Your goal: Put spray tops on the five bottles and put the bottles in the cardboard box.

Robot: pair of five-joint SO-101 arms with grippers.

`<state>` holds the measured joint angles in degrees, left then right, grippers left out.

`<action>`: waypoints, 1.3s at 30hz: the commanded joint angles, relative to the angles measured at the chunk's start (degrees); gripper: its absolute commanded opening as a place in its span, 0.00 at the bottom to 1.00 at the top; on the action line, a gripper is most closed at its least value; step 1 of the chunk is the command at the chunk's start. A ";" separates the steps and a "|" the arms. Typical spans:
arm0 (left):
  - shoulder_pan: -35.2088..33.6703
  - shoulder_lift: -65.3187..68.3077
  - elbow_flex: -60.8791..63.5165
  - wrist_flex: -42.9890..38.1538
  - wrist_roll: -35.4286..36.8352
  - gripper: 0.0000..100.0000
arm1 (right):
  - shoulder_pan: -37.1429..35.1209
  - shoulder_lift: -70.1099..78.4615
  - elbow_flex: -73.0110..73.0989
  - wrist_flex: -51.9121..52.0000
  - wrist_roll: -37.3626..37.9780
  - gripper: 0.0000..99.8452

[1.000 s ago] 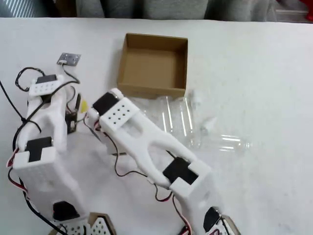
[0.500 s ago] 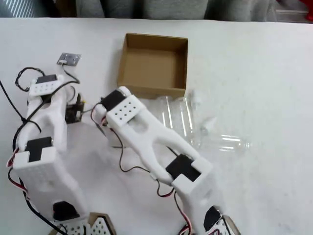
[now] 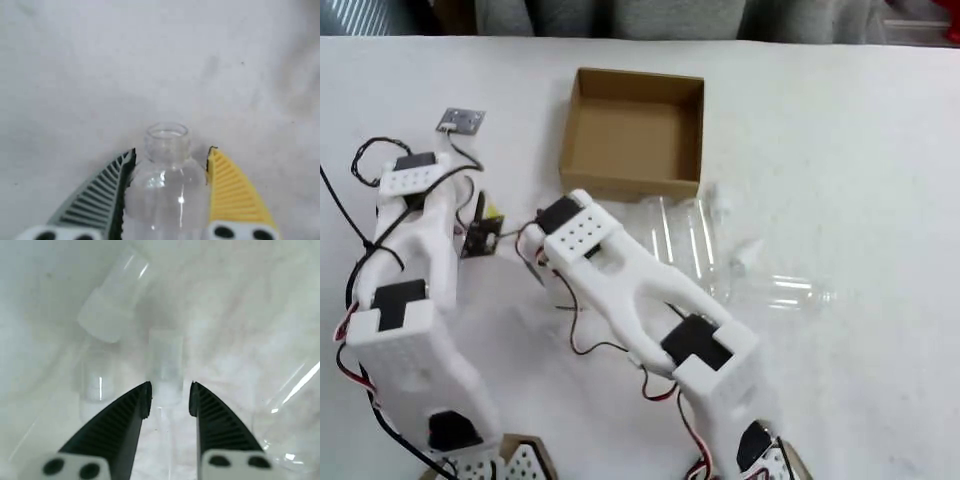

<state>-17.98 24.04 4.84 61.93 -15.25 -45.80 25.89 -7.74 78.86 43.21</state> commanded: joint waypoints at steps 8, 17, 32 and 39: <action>-0.40 -0.57 -3.52 0.35 0.53 0.08 | 1.36 -1.01 1.93 -3.12 -3.69 0.14; -0.40 -0.57 -3.43 0.35 0.53 0.08 | 1.98 -1.01 6.24 -8.13 -3.60 0.14; -0.40 -0.57 -3.34 0.35 0.53 0.08 | 2.07 -1.01 6.24 -9.45 -3.52 0.04; -0.40 -0.57 -3.34 0.35 0.53 0.08 | 4.00 -2.51 5.63 -7.78 -3.96 0.02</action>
<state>-17.98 24.04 4.84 61.93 -15.25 -43.43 25.89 -0.97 70.07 39.69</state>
